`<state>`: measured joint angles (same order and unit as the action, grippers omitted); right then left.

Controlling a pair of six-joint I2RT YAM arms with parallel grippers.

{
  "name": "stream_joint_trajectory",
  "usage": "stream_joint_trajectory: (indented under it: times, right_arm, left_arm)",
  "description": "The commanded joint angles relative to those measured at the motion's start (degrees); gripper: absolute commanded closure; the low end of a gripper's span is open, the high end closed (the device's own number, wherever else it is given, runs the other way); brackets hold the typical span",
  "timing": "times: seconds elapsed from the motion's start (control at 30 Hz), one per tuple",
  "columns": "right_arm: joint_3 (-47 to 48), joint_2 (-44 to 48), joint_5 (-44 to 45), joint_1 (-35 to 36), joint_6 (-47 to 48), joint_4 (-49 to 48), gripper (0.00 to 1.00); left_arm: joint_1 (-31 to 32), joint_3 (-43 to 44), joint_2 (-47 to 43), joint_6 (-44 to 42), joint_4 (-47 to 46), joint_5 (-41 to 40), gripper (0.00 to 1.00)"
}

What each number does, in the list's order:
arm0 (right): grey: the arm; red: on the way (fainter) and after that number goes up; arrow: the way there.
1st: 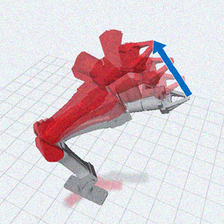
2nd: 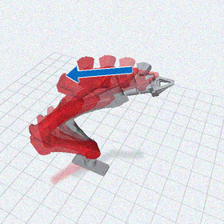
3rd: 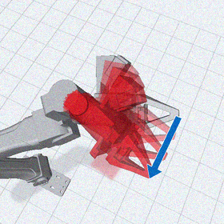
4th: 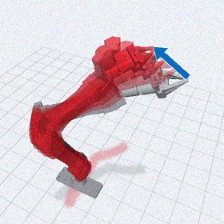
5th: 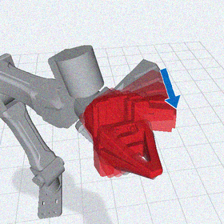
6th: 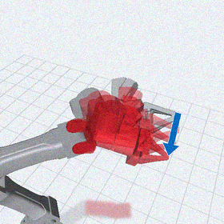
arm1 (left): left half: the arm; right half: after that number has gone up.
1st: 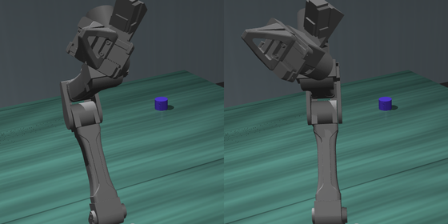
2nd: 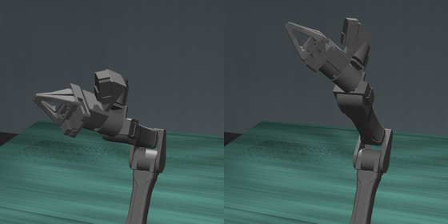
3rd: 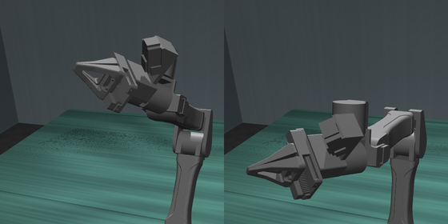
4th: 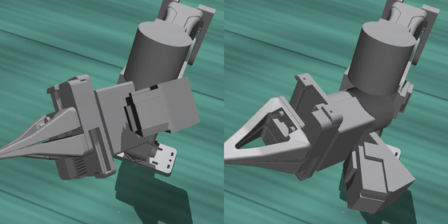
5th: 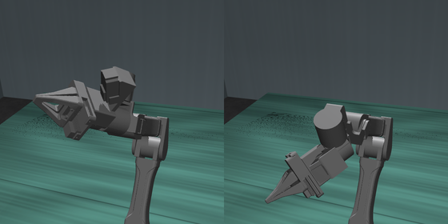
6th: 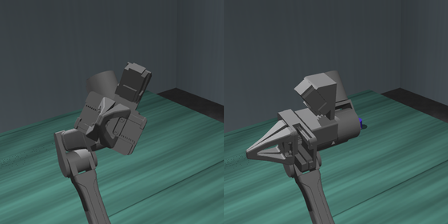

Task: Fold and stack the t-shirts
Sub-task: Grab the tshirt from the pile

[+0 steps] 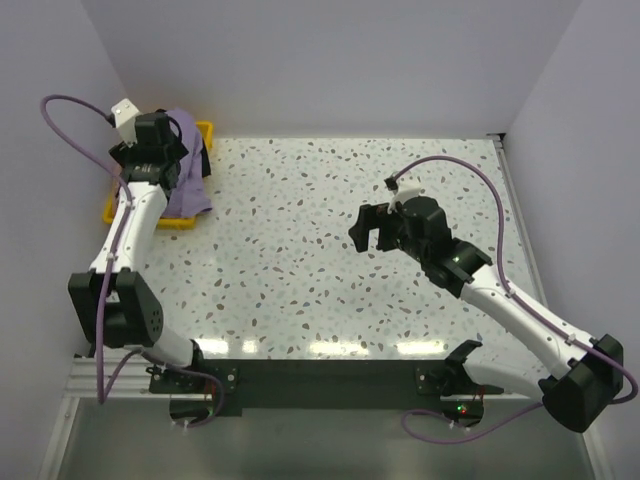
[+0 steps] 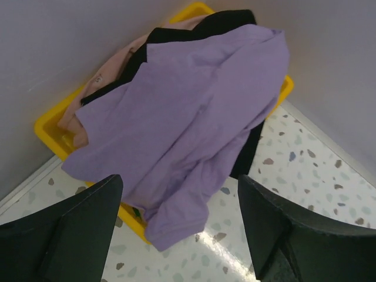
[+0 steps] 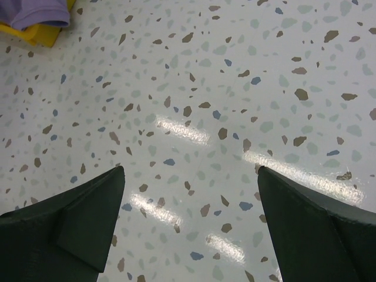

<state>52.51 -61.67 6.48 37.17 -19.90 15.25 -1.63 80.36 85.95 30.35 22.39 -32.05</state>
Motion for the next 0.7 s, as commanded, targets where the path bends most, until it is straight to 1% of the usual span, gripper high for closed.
stream_joint_trajectory:
  times: [0.0, 0.03, 0.13, 0.23, 0.33, 0.47, 0.57, 0.67]
  right_arm:
    - [1.7, 0.3, -1.6, 0.0, -0.6, -0.7, 0.02]
    - [1.7, 0.4, -1.6, 0.0, -0.5, -0.8, 0.02]
    - [1.6, 0.5, -1.8, 0.0, -0.7, -1.2, 0.01]
    - [1.6, 0.5, -2.2, -0.1, -0.8, -1.1, 0.01]
    - [1.5, 0.8, -2.3, 0.1, -0.8, -1.4, 0.01]
    - [1.1, 0.9, -2.4, 0.0, -0.8, -1.5, 0.01]
    - [1.0, 0.9, -2.7, 0.0, -0.8, -1.7, 0.01]
    - [0.9, 1.0, -2.5, 0.0, -0.8, -1.8, 0.01]
  left_arm:
    - [-3.7, 2.8, 6.7, 2.2, -3.1, 0.0, 0.18]
    - [-4.3, 3.4, 9.8, 2.2, -3.1, 0.3, 0.21]
    - [-6.5, 6.4, 14.8, 3.0, -2.0, 1.8, 0.29]
    - [-7.9, 8.7, 20.8, 3.8, -1.7, 4.5, 0.34]
    - [-8.1, 9.2, 23.1, 3.3, -3.2, 5.7, 0.37]
    - [-8.3, 10.3, 24.7, 2.8, -3.1, 5.2, 0.46]
    - [-8.7, 10.1, 25.1, 2.8, -2.9, 5.7, 0.65]
    - [-8.6, 9.2, 24.1, 3.0, -3.1, 6.4, 0.75]
